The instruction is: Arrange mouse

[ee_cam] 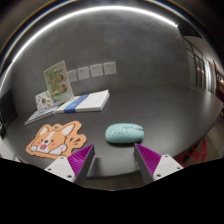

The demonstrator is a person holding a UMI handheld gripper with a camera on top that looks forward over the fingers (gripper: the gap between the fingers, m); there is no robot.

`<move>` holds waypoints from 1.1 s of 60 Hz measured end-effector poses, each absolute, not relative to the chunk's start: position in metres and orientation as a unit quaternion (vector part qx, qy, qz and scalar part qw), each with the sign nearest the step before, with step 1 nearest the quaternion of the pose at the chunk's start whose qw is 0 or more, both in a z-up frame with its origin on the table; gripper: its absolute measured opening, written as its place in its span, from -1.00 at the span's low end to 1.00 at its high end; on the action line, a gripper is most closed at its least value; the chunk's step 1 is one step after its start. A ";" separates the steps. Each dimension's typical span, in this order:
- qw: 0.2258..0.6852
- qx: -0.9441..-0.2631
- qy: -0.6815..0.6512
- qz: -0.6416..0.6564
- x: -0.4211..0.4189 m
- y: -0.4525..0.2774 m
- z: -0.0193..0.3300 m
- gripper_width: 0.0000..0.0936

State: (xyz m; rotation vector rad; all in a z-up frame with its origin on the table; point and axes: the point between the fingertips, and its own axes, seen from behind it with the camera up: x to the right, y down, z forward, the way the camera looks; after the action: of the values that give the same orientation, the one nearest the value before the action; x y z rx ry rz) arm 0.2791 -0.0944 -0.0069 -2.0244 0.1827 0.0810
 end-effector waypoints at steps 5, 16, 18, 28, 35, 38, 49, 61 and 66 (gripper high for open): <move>0.517 -0.852 0.078 0.024 0.275 -0.071 -0.008 0.78; 0.491 -0.867 0.081 -0.004 0.285 -0.019 -0.010 0.78; 0.485 -0.870 0.082 -0.004 0.287 -0.010 -0.011 0.77; 0.457 -0.885 0.086 -0.026 0.293 0.026 -0.015 0.69; 0.457 -0.882 0.113 -0.034 0.299 0.034 -0.016 0.13; 0.454 -0.882 0.117 -0.039 0.300 0.034 -0.016 0.06; 0.465 -0.875 0.104 -0.083 0.292 0.017 0.023 -0.15; 0.531 -0.842 0.063 -0.075 0.163 -0.001 0.110 -0.15; 0.522 -0.850 0.046 -0.045 0.103 -0.004 0.088 -0.16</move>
State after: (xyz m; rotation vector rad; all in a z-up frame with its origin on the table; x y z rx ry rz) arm 0.1031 -0.0044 0.0876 -2.0368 0.1094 -0.1079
